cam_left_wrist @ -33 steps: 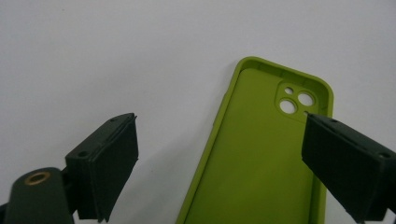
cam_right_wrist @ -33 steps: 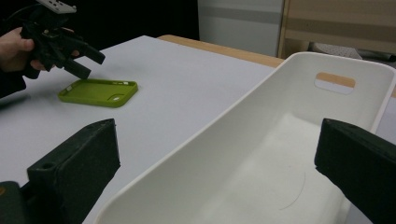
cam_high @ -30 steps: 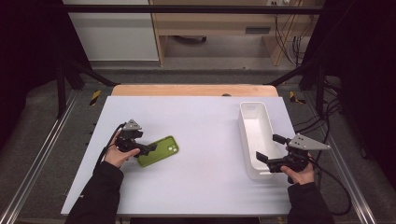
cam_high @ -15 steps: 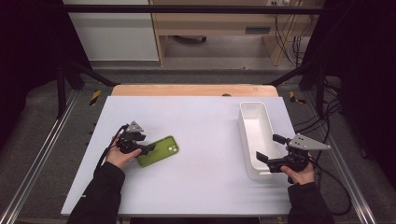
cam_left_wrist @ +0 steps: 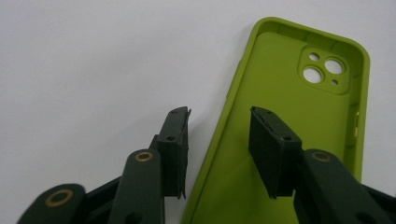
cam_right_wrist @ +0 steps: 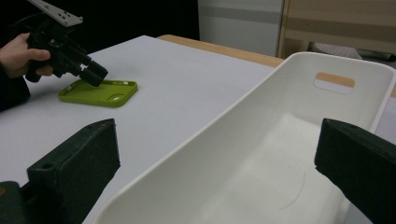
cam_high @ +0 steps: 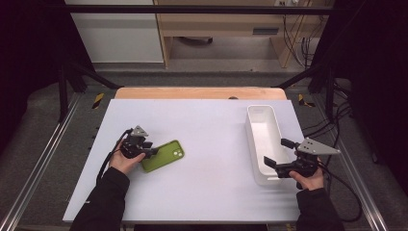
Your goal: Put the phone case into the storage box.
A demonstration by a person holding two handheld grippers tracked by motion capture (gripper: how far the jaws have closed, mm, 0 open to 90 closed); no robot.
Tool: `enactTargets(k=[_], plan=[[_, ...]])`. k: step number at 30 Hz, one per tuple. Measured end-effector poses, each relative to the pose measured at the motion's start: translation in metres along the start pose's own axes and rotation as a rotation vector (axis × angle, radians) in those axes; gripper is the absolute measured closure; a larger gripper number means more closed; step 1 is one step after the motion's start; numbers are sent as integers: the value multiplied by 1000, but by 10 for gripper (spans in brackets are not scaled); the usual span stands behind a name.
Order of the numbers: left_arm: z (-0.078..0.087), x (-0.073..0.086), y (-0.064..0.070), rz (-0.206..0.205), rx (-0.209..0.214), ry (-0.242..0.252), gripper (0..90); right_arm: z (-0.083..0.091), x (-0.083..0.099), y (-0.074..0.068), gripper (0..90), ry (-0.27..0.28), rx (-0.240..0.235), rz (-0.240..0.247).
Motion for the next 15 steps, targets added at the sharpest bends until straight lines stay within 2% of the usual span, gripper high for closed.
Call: enactTargets(k=[5, 10, 15], plan=[[0, 0, -1, 3, 4, -1, 644, 0, 0, 0, 6, 0, 0, 0], [0, 1, -2, 22, 23, -2, 694, 0, 0, 0, 6, -1, 0, -1], [0, 0, -2, 27, 20, 0, 748, 0, 0, 0, 6, 1, 1, -1]])
Point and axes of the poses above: each handheld gripper's, and its own axes: z roughly backward along the jaws, x roughly out of its underside, y roughly to its right, the point moved 4 cm from there along -z, roughly forward along the jaws, and after that the axes turned 3 degrees about x, right-handed, at the moved point
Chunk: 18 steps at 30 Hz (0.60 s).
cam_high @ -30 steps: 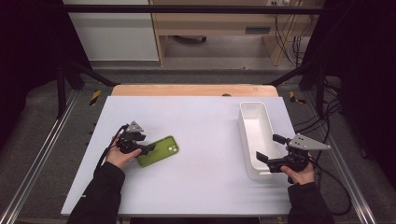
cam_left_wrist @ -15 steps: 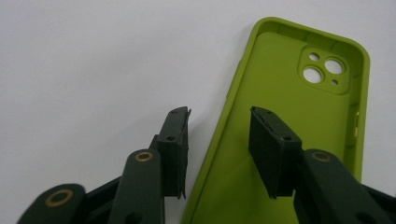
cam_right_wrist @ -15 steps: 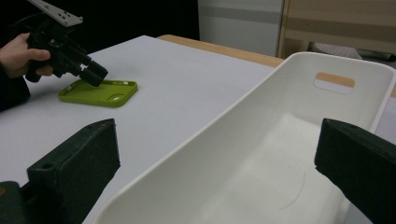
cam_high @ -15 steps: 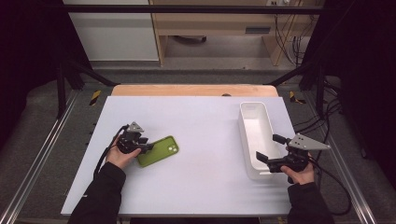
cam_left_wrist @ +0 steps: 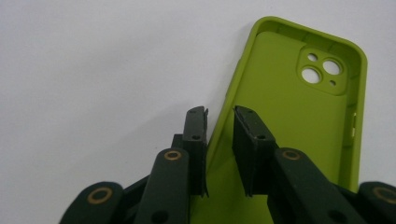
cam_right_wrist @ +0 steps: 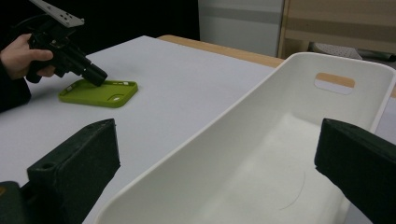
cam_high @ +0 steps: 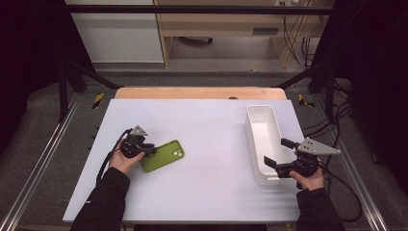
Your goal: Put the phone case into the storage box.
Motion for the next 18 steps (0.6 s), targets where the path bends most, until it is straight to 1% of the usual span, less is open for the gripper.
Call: enactTargets(k=[5, 9, 13, 18], plan=[[0, 0, -1, 10, -2, 5, 775, 0, 0, 0, 6, 0, -1, -1], [0, 0, 0, -9, -13, 3, 793, 0, 0, 0, 6, -1, -1, -2], [0, 0, 0, -12, -15, 2, 800, 0, 0, 0, 6, -1, -1, -1], [0, 0, 2, -27, -23, -2, 827, 0, 0, 0, 6, -1, -1, -1]])
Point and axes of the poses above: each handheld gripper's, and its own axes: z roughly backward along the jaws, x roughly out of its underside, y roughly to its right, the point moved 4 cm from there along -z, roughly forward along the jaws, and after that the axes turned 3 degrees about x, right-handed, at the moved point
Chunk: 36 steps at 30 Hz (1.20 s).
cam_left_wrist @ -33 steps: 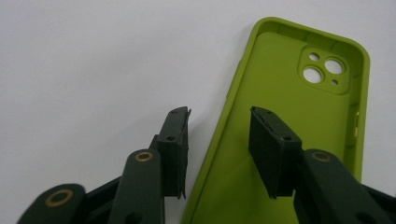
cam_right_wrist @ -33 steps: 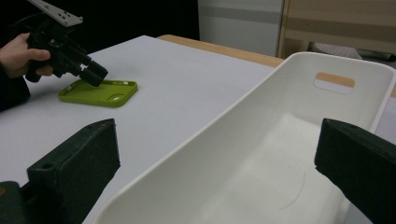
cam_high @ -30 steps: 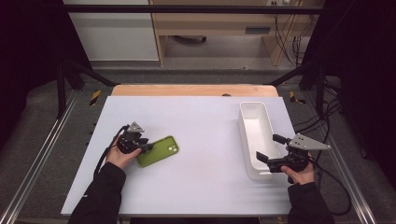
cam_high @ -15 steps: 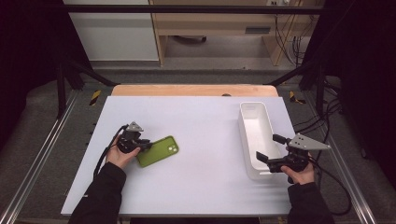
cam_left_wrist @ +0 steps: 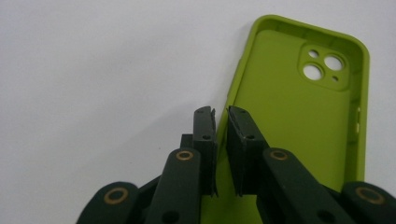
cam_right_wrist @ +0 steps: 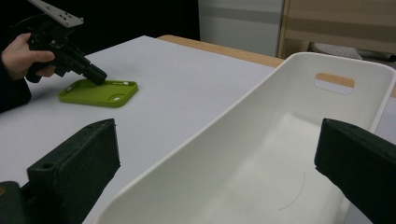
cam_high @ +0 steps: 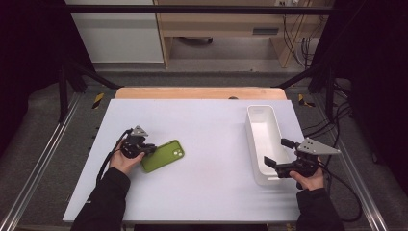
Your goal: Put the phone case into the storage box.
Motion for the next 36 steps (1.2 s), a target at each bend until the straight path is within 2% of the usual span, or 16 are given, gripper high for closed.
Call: enactTargets(k=[6, 13, 18, 24, 36], plan=[[0, 0, 3, -19, -10, -6, 864, 0, 0, 0, 6, 2, 1, -3], [0, 0, 3, -22, -10, -7, 862, 0, 0, 0, 6, 3, -1, -1], [0, 1, 2, -8, 4, -6, 852, 1, 0, 0, 6, 4, 0, -3], [0, 0, 4, -23, -11, -7, 849, 1, 0, 0, 6, 4, 0, -4], [0, 0, 4, -33, -14, -5, 870, 1, -1, 0, 6, 5, -3, -4]])
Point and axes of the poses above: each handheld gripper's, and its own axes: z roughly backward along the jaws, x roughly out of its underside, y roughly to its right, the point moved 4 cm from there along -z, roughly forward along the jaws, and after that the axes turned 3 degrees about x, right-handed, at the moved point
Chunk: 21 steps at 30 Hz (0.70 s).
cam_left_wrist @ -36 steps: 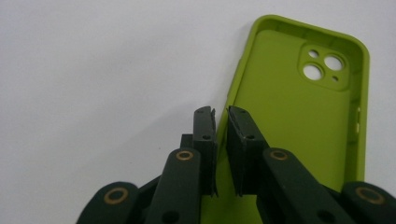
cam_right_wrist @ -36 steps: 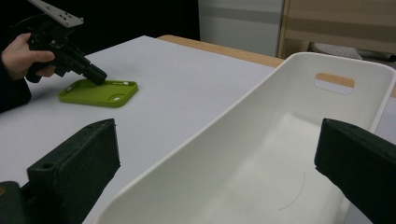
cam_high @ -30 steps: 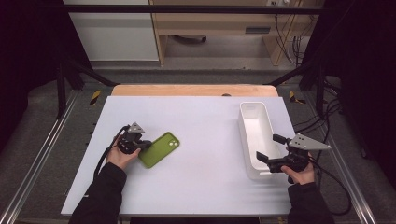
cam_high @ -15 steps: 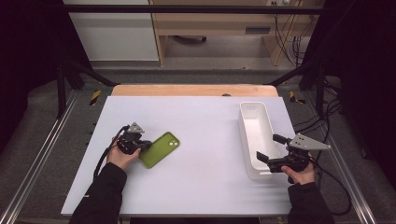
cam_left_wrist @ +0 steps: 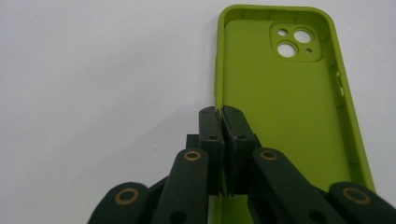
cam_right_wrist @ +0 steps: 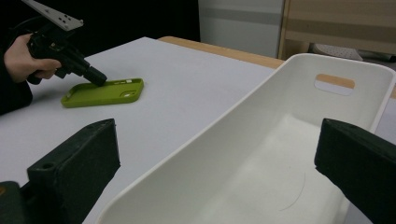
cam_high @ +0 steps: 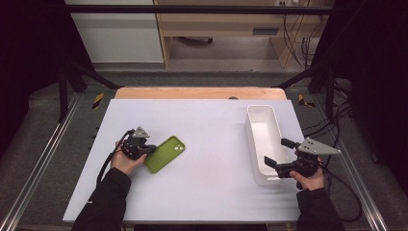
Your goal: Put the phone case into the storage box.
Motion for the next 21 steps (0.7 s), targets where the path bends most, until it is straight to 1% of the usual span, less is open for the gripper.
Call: enactTargets(k=[14, 15, 21], plan=[[1, -1, 1, 4, 2, -1, 878, 1, -1, 1, 6, 5, 2, 2], [3, -2, 1, 7, -6, 7, 878, 1, -1, 1, 6, 4, 2, 2], [10, -4, 0, 21, -14, 30, 879, 1, -1, 1, 6, 5, 1, 1]])
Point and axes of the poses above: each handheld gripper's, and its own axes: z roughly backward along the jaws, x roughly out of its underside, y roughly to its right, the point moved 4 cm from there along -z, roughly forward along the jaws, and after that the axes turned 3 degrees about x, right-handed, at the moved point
